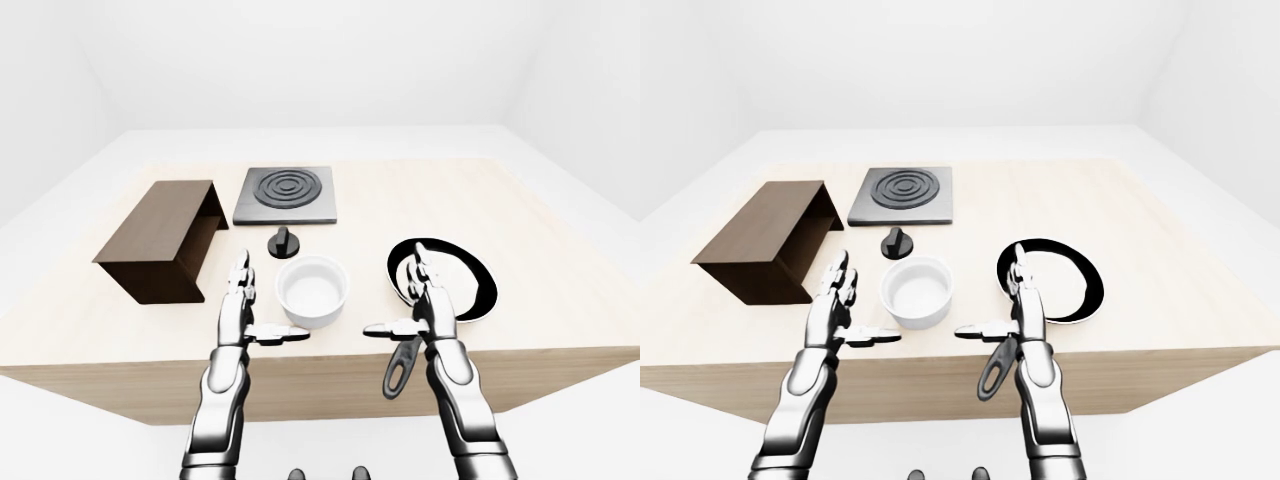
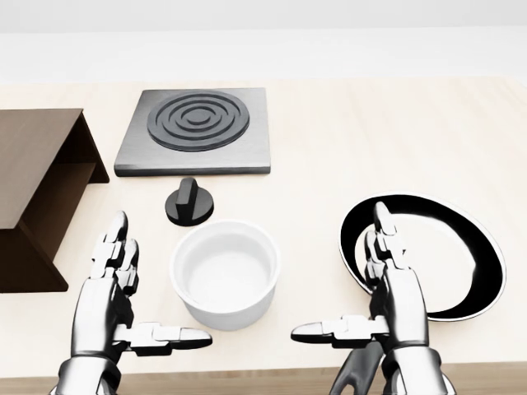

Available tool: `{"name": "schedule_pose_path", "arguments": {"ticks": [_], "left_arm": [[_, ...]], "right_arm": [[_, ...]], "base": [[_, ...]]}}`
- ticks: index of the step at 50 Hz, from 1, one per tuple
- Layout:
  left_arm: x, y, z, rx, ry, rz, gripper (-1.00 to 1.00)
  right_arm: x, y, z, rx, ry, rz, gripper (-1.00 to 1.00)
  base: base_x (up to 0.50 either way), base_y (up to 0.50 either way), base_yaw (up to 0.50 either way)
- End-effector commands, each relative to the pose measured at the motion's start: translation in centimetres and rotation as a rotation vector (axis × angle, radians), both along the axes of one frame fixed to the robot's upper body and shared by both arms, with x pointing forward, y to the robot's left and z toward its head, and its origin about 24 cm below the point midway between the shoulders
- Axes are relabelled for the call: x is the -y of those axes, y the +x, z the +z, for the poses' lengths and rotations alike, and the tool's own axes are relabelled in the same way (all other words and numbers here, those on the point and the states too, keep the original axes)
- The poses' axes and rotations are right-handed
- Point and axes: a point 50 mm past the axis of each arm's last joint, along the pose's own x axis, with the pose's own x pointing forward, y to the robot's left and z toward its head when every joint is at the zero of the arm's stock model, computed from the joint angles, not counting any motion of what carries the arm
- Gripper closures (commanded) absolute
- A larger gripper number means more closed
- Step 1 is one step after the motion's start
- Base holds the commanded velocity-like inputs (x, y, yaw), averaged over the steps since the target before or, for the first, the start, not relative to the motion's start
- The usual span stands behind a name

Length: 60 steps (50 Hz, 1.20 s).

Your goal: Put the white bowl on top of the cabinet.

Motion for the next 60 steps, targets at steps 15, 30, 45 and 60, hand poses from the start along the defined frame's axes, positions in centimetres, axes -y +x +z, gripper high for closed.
{"name": "schedule_pose_path", "arguments": {"ticks": [15, 30, 45, 60], "left_arm": [[-0.55, -0.05, 0.17, -0.001, 0.008, 0.0, -1.0], [-0.3, 0.12, -0.14, -0.01, 0.011, -0.006, -1.0], [-0.15, 0.33, -0.43, -0.018, 0.017, -0.008, -1.0], [-0.06, 0.34, -0.52, -0.019, 0.021, -0.009, -1.0]], "right_arm": [[1.2, 0.09, 0.52, 0.063, 0.003, -0.036, -1.0], [1.28, -0.17, 0.47, 0.061, -0.007, -0.052, -1.0], [1.36, -0.28, 0.47, 0.061, -0.014, -0.062, -1.0], [1.2, -0.65, 0.73, 0.074, -0.011, -0.04, -1.0]], "base": [[0.0, 0.0, 0.0], [0.0, 0.0, 0.0], [0.0, 0.0, 0.0], [0.0, 0.0, 0.0]]}}
